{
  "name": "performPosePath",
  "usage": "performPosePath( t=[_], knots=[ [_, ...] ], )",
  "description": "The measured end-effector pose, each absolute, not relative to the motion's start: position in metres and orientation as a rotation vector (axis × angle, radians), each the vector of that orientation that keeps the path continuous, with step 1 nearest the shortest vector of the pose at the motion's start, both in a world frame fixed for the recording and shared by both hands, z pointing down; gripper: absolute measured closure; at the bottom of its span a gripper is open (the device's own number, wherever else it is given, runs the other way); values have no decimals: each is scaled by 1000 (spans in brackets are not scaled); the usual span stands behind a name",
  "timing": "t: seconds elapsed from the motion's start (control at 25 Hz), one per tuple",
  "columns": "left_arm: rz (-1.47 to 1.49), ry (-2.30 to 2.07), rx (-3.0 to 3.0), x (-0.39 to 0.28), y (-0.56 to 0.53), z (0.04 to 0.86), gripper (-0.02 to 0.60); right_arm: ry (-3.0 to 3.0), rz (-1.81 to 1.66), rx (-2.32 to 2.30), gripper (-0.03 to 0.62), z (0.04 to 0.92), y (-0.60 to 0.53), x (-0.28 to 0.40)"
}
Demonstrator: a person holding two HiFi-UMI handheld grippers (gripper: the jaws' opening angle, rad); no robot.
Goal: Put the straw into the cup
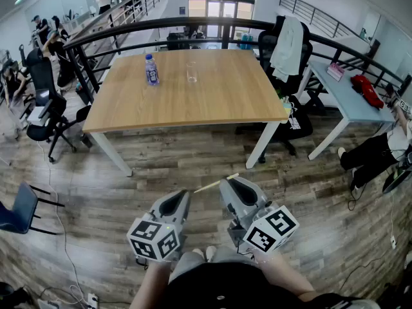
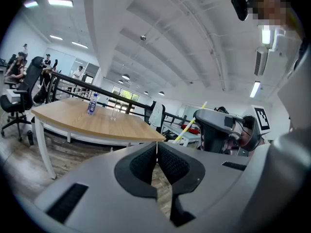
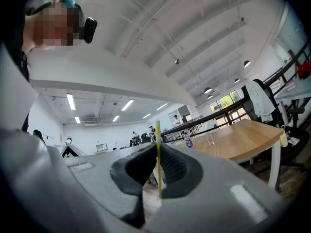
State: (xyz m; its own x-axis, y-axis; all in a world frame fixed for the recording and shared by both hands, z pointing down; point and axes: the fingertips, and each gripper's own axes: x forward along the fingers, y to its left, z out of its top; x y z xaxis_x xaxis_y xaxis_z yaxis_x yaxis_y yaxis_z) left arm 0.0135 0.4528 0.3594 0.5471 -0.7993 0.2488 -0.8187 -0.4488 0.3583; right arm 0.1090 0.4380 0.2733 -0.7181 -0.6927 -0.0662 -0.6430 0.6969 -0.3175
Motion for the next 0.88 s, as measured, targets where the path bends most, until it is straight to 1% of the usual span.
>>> performPosePath(
  t=[0.32,0.64,0.88],
  knots=[
    [50,-1310,2340,22,455,363,558,2734,-405,-1107,576,283,438,123],
    [11,-1274,2404,45,454,354,558,2734,-455,-1059,574,289,438,137],
    [9,-1279,2364,62,453,366,558,2743,-489,-1066,574,307,436,156]
  ],
)
